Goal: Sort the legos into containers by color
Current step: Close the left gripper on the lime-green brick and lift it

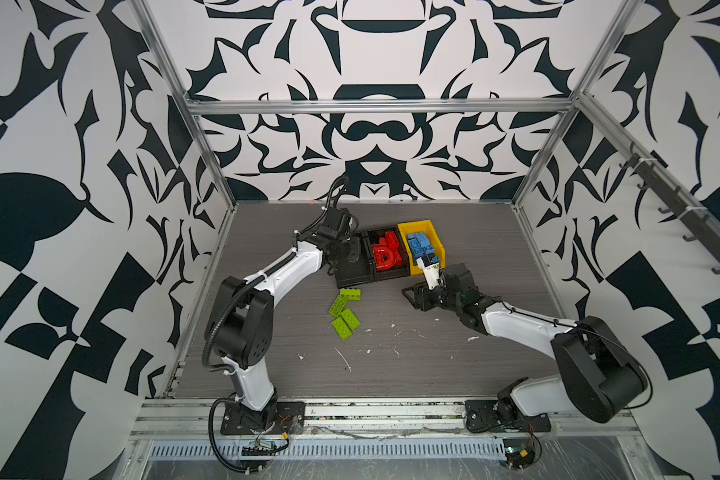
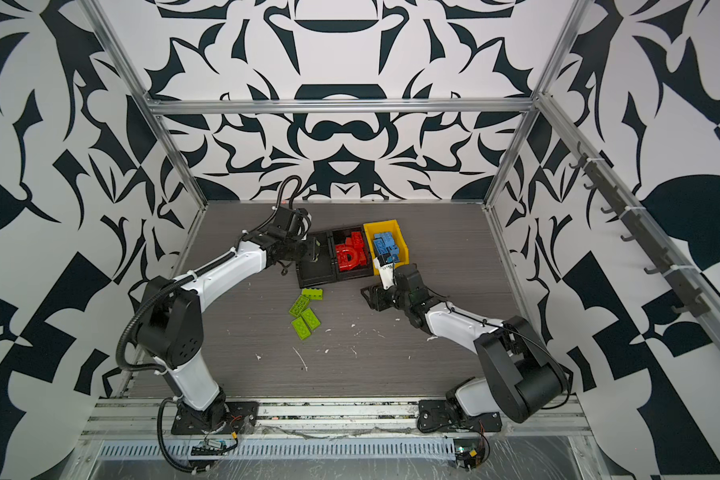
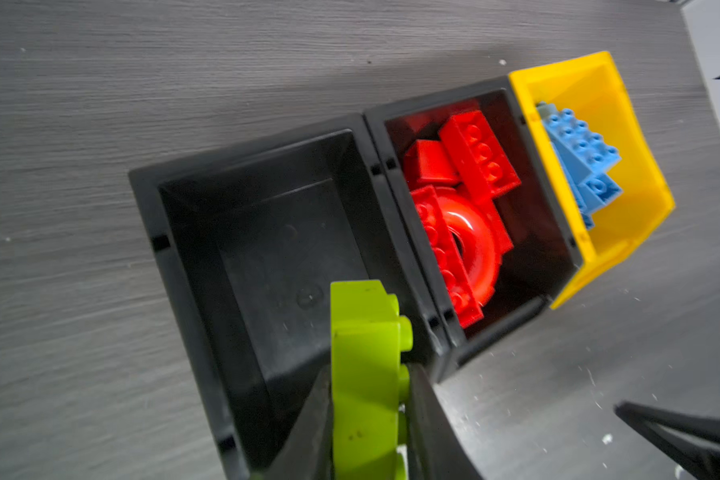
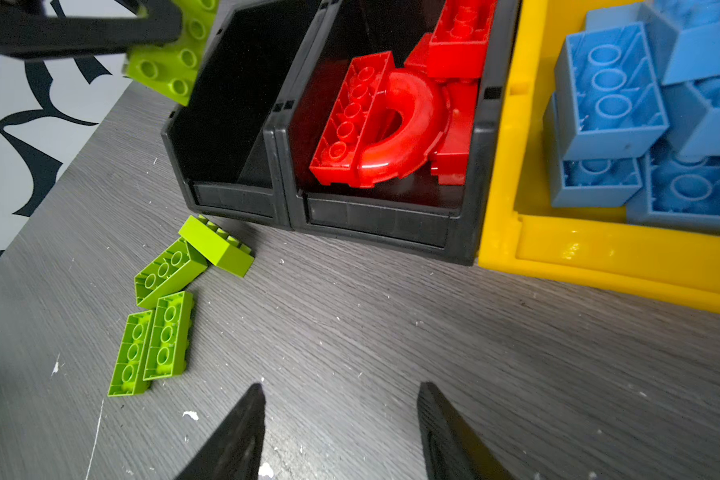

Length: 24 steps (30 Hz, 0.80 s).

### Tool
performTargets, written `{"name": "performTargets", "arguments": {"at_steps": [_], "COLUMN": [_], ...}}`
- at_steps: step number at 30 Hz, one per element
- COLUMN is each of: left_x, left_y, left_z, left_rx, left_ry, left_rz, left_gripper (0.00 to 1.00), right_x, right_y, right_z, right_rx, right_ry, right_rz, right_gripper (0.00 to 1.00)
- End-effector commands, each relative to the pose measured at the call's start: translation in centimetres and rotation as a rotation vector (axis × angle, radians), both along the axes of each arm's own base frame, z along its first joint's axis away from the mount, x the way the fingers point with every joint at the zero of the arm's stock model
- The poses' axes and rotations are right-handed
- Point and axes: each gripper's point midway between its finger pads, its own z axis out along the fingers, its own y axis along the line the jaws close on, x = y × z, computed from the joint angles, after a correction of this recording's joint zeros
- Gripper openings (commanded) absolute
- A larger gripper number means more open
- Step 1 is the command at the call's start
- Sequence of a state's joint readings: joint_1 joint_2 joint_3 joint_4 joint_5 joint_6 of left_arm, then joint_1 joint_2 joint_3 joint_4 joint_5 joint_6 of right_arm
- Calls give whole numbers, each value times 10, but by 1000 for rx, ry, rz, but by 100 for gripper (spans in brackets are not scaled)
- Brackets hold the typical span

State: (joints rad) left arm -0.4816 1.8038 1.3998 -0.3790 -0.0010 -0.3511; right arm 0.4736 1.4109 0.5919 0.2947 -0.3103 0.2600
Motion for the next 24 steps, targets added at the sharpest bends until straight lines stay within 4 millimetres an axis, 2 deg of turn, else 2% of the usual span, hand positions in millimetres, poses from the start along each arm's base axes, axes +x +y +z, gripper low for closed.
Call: {"name": "performTargets", "arguments": {"at_steps": [1,5,8,10,13,16,21,24], "left_x": [12,19,25,27,30,30,15,-14], "left_y": [-5,-9,-8,-7,-7,-5,3,8], "left_z": [-2,-13,-18,-19,-14,-2,18,21], "left_rx": [1,13,31,41,46,46,45,29], "left_ry": [-3,12,12,15,1,-21,-26,21], "left_rz": [-41,-48,-42,-42,-44,-37,-27,-17], "left_gripper": [17,17,25,26,38,40,44,45], "right_x": [7,8,7,7,7,7,7,7], "right_y": [5,5,5,5,4,4,4,4], "right_z": [21,20,20,21,22,23,23,24], "right_rx": [18,15,17,16,14,16,17,17], "right_ry": [-58,-58,-56,-59,-62,-62,-62,-63], "right_rz": [8,8,12,11,8,8,8,9], "right_gripper": [61,61,62,62,64,66,67,67]}}
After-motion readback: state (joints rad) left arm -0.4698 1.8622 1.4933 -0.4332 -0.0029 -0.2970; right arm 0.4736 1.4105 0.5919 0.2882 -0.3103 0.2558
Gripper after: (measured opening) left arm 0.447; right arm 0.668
